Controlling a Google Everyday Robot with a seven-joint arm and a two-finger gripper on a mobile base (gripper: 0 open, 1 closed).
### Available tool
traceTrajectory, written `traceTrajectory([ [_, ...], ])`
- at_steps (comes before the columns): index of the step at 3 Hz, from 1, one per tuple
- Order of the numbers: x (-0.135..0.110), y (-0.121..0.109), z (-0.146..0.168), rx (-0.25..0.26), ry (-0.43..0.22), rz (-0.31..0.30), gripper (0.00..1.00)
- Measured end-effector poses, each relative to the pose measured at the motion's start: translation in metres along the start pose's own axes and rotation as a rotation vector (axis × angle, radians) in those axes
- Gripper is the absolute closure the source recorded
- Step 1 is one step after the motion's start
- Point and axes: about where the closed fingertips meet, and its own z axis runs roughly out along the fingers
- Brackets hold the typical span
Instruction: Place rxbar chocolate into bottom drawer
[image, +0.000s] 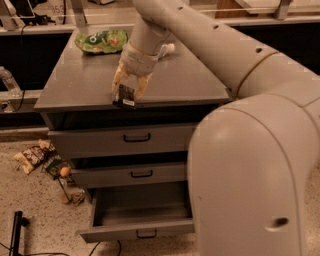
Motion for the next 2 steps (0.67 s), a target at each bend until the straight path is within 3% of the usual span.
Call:
traceTrajectory([
  [2,-0.0142,0.002,0.0025,0.009,0.007,0.026,1.0],
])
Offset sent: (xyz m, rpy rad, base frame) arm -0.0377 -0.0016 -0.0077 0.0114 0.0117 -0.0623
